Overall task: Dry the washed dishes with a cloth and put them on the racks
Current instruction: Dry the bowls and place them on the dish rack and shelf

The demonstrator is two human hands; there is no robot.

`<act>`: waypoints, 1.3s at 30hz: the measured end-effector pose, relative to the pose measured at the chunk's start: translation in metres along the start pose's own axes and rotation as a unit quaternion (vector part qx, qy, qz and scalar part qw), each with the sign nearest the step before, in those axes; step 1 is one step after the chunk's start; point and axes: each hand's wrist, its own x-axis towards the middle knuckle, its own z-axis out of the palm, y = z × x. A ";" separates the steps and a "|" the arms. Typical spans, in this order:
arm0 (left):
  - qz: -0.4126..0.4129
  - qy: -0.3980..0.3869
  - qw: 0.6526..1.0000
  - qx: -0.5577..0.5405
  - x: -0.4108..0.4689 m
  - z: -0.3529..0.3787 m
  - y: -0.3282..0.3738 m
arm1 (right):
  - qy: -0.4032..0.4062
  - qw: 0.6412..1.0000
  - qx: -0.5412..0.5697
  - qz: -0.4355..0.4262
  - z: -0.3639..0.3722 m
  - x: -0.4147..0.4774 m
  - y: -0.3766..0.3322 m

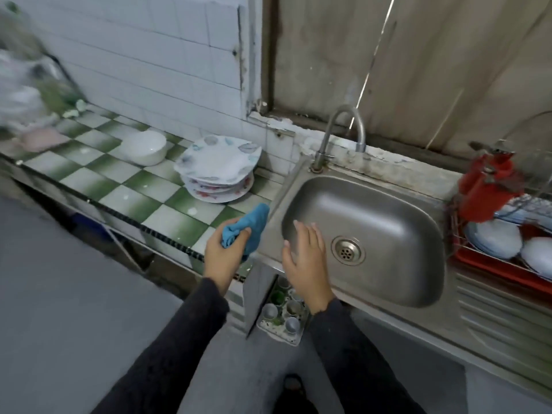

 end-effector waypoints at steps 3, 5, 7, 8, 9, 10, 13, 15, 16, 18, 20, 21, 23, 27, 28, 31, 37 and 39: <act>0.005 0.056 0.998 -0.006 0.016 -0.044 -0.001 | -0.043 0.999 0.017 -0.028 0.036 0.013 -0.030; 0.011 0.094 0.995 -0.009 0.031 -0.074 -0.001 | -0.061 0.996 0.028 -0.056 0.062 0.026 -0.050; 0.018 0.121 0.993 -0.003 0.050 -0.102 0.000 | -0.079 0.994 0.029 -0.076 0.089 0.039 -0.070; 0.018 0.130 0.991 -0.001 0.059 -0.113 0.001 | -0.085 0.993 0.025 -0.083 0.100 0.045 -0.078; 0.017 0.143 0.990 -0.003 0.073 -0.128 0.001 | -0.088 0.992 0.022 -0.089 0.116 0.054 -0.089; 0.016 0.155 0.988 -0.006 0.091 -0.143 0.003 | -0.090 0.991 0.019 -0.093 0.133 0.066 -0.100; 0.016 0.166 0.986 -0.004 0.129 -0.164 0.010 | -0.102 0.989 0.013 -0.105 0.167 0.093 -0.114; 0.009 0.174 0.985 0.000 0.161 -0.182 0.012 | -0.107 0.989 0.019 -0.104 0.197 0.118 -0.123; 0.001 0.177 0.984 0.006 0.179 -0.193 0.013 | -0.108 0.990 0.023 -0.093 0.214 0.130 -0.130; -0.012 0.171 0.985 0.010 0.201 -0.207 0.015 | -0.115 0.990 0.033 -0.071 0.231 0.146 -0.144; -0.028 0.165 0.986 0.019 0.225 -0.222 0.019 | -0.131 0.990 0.035 -0.050 0.254 0.164 -0.158; -0.026 0.163 0.986 0.019 0.242 -0.232 0.024 | -0.141 0.988 0.039 -0.043 0.268 0.177 -0.168; -0.024 0.163 0.986 0.017 0.258 -0.242 0.031 | -0.168 0.984 0.050 -0.030 0.282 0.191 -0.178; -0.045 0.182 0.982 0.017 0.301 -0.278 0.042 | -0.218 0.971 0.100 0.019 0.314 0.222 -0.211; -0.049 0.185 0.981 0.011 0.312 -0.285 0.044 | -0.231 0.964 0.126 0.044 0.320 0.228 -0.218; -0.054 0.185 0.981 0.006 0.354 -0.305 0.048 | -0.265 0.934 0.191 0.143 0.352 0.262 -0.238; -0.072 0.147 0.986 0.014 0.436 -0.335 0.053 | -0.292 0.837 0.295 0.358 0.420 0.332 -0.267; -0.076 0.127 0.989 0.021 0.468 -0.345 0.057 | -0.279 0.799 0.346 0.406 0.445 0.357 -0.274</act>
